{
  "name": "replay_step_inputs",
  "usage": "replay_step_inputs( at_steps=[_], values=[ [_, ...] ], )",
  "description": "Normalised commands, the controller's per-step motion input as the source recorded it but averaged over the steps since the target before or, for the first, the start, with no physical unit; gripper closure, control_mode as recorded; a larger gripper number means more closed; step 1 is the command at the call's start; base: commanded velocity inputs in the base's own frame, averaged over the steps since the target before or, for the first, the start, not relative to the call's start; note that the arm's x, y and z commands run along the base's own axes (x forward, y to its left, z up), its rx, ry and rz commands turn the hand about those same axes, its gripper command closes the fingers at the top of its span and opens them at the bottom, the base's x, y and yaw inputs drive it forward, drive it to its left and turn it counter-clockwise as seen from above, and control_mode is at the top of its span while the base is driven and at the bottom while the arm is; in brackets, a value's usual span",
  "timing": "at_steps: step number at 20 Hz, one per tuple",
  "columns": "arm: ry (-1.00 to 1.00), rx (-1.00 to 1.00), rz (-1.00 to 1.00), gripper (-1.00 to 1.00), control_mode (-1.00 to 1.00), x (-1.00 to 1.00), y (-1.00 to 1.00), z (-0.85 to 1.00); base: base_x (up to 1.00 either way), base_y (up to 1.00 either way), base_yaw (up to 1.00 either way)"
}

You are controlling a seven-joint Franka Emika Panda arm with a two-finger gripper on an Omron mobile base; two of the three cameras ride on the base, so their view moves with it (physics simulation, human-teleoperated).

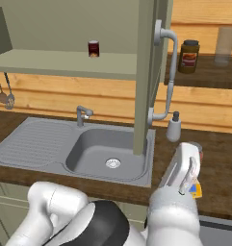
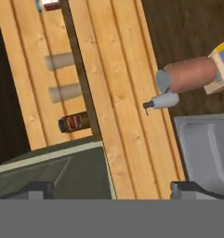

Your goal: Pick the honey bottle and place it on the digital scale for weighing, and close the cabinet.

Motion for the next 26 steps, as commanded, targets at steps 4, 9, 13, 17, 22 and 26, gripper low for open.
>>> replay_step_inputs(
  at_steps=[4,9,13,17,22,26],
  values=[
    [-0.25,0.11,0.37,-1.0,-1.0,0.03,-0.51,0.43,0.0,0.0,0.0],
    [-0.27,0.05,0.41,-1.0,-1.0,0.06,-0.14,0.49,0.0,0.0,0.0],
    [-0.3,0.01,0.42,-1.0,-1.0,0.24,0.07,0.51,0.0,0.0,0.0],
    [-0.14,0.06,0.42,-1.0,-1.0,0.54,0.11,0.1,0.0,0.0,0.0],
    [-0.06,0.09,0.38,-1.0,-1.0,0.54,0.08,0.01,0.0,0.0,0.0],
    [0.0,0.14,0.3,-1.0,-1.0,0.77,0.8,-0.02,0.0,0.0,0.0]
  ],
)
